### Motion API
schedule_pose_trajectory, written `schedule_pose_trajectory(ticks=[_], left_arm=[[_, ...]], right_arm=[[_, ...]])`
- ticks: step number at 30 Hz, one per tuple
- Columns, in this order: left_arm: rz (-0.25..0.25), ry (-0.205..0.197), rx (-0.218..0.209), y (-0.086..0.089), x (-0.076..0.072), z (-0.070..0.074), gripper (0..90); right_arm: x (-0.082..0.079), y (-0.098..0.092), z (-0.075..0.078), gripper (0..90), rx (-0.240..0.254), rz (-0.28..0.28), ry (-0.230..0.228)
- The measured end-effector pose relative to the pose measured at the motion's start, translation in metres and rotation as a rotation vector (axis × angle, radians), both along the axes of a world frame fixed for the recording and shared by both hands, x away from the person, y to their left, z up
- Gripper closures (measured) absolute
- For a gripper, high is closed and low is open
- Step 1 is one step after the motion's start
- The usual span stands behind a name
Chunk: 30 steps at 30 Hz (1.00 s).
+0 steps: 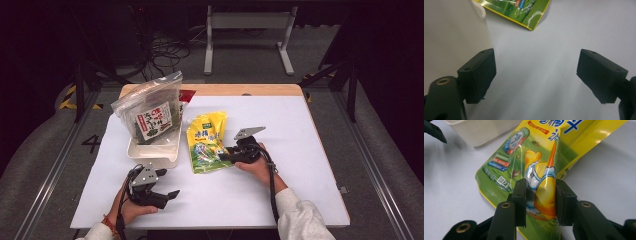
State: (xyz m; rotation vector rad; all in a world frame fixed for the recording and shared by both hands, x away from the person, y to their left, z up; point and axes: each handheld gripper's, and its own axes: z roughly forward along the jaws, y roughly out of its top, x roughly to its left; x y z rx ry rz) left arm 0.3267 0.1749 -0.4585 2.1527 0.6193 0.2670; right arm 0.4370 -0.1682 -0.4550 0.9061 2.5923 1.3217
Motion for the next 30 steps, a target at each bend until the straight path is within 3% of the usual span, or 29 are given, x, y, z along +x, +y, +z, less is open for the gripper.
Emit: schedule_pose_trajectory(ticks=[4, 7, 8, 12, 15, 22, 26, 27, 30], left_arm=[[-0.001, 0.016, -0.019, -0.003, 0.004, 0.0, 16.8], [-0.005, 0.02, -0.019, -0.006, 0.006, 0.0, 16.8], [-0.006, 0.019, -0.024, -0.008, 0.007, 0.001, 16.8], [-0.015, 0.032, -0.047, -0.014, 0.008, 0.001, 16.7], [-0.03, 0.036, -0.042, -0.022, 0.009, 0.0, 15.5], [-0.036, 0.076, -0.072, -0.038, 0.017, -0.002, 13.5], [-0.037, 0.078, -0.09, -0.044, 0.021, 0.0, 12.7], [-0.035, 0.091, -0.126, -0.048, 0.025, 0.002, 13.5], [-0.046, 0.092, -0.133, -0.052, 0.027, 0.004, 15.4]], right_arm=[[-0.012, -0.003, 0.0, 70.3, 0.009, 0.017, -0.066], [-0.018, -0.005, 0.001, 71.4, 0.023, 0.027, -0.091], [-0.026, -0.007, 0.003, 72.1, 0.026, 0.039, -0.125], [-0.039, -0.008, 0.006, 72.8, 0.03, 0.056, -0.169], [-0.052, -0.012, 0.008, 72.9, 0.033, 0.079, -0.209], [-0.075, -0.02, 0.009, 73.1, 0.051, 0.137, -0.26], [-0.084, -0.021, 0.008, 73.1, 0.057, 0.16, -0.274], [-0.089, -0.023, 0.008, 73.0, 0.069, 0.18, -0.278], [-0.093, -0.022, 0.007, 72.9, 0.065, 0.188, -0.286]])
